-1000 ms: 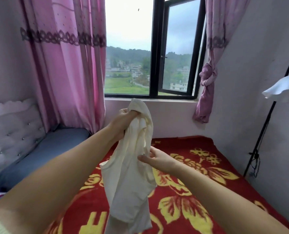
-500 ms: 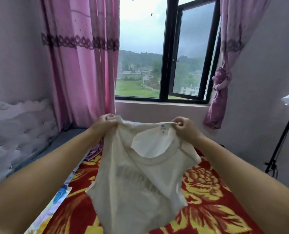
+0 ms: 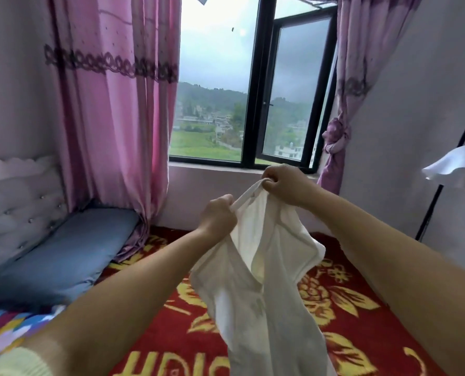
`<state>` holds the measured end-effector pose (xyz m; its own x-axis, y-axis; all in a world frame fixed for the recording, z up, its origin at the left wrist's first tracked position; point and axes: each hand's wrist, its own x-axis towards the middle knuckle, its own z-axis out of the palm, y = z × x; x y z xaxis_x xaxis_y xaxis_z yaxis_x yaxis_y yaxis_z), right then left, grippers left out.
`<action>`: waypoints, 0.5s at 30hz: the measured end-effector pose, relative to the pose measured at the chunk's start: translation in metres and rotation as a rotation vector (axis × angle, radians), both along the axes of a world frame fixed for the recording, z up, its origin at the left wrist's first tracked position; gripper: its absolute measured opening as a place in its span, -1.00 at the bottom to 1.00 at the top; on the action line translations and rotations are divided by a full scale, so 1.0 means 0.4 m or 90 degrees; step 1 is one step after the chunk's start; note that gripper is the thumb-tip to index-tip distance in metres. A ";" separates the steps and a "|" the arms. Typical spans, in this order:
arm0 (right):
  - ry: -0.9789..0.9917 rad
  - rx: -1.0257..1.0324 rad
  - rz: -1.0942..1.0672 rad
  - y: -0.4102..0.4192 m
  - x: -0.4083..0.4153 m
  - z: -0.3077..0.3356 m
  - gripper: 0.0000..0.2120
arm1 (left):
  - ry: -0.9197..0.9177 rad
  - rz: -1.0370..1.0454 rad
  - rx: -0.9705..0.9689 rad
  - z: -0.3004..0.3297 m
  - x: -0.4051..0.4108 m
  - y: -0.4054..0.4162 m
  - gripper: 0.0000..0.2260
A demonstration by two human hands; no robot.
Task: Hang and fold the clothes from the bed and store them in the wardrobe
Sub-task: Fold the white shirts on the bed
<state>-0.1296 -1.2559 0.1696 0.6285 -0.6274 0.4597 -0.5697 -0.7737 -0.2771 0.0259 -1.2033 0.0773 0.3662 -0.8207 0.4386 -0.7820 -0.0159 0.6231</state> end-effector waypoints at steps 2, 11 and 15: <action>0.052 -0.031 -0.070 -0.025 -0.057 0.005 -0.86 | 0.018 -0.015 0.019 0.016 0.029 -0.013 -0.78; -0.023 0.279 -0.121 -0.111 -0.270 -0.073 -0.78 | 0.119 -0.133 0.028 0.104 0.144 0.035 -0.88; -0.117 0.308 0.030 -0.079 -0.274 -0.064 -0.61 | 0.034 -0.163 -0.013 0.104 0.204 0.055 -0.72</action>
